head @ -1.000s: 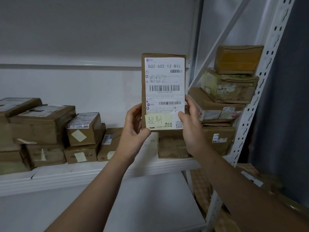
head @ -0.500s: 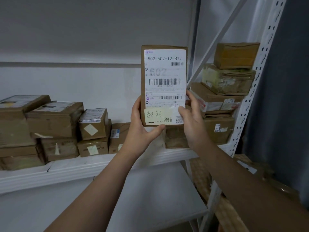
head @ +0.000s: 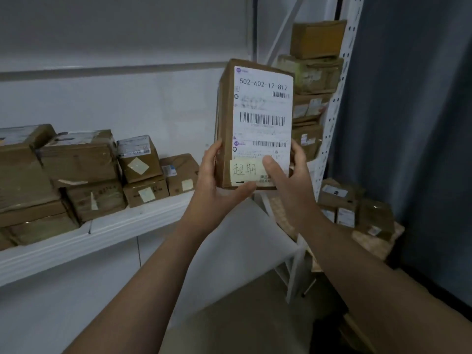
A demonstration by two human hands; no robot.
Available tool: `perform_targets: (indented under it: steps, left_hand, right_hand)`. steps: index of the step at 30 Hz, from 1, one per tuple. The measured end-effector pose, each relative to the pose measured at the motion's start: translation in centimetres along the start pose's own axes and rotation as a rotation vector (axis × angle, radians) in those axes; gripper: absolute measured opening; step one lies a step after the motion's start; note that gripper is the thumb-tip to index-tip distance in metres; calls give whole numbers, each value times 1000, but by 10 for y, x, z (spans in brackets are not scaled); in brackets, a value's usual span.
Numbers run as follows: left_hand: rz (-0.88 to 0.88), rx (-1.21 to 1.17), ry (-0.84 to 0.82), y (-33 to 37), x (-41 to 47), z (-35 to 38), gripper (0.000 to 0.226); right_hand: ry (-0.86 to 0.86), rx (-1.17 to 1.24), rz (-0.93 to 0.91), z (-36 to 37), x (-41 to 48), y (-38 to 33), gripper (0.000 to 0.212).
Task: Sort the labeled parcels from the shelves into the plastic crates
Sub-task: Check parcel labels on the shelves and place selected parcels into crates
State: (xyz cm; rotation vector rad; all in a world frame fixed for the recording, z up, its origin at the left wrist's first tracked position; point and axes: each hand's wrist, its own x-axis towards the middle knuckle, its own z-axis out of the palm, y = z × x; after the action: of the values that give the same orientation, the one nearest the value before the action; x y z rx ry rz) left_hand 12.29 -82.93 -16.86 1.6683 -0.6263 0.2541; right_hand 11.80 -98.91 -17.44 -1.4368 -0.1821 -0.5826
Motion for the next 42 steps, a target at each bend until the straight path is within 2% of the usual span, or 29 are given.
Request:
perform_targets:
  steps: [2,6,10,16,20,21,23,25,28,31,37,42]
  left_hand:
    - [-41,-40,-88,-7,-17,10,84]
    - [-122,-72,-225,-29,-61,46,80]
    - [-243,-113,-325,-52,-103,90,84]
    - [-353,-198,-543,-56,-141,172,70]
    - [-387,-174,-720,-50,-166,244,86]
    - [-384,-158,-754,-44,-175,264,86]
    - [-372,-174,-811,-29,-194,306,70]
    - [-411,-184,-841,-13,-213,348,56]
    - [-450,-78,-885,-6,-237,411,62]
    - [-467,-48,-949,1,-260,468,49]
    - [-493,-99,-1003,18,-279,554,71]
    - [-605,-80,-1075,8,-267,594,72]
  right_hand:
    - [54,-7,73,-12,-30,11,55]
    - [209,1,171,-46,-97,30,41]
    - [372,-83,284,-87,-156,41,51]
    - [573,-203,375,-158,-221,37,51]
    - [738,-237,421,-219,-268,22,74]
    - [769,-246,424,-237,-281,17,71]
    - [815,-262,422,-273,-307,2,61]
    - [839,-300,438,-313,-336,-13,54]
    - [864,-309,481,-372,-379,-36,52]
    - [892,-281,523,-426,-418,-59,55]
    - [878,-163,696,-503,-475,-81,47]
    - [778,-162,829,-546,-490,-75,40]
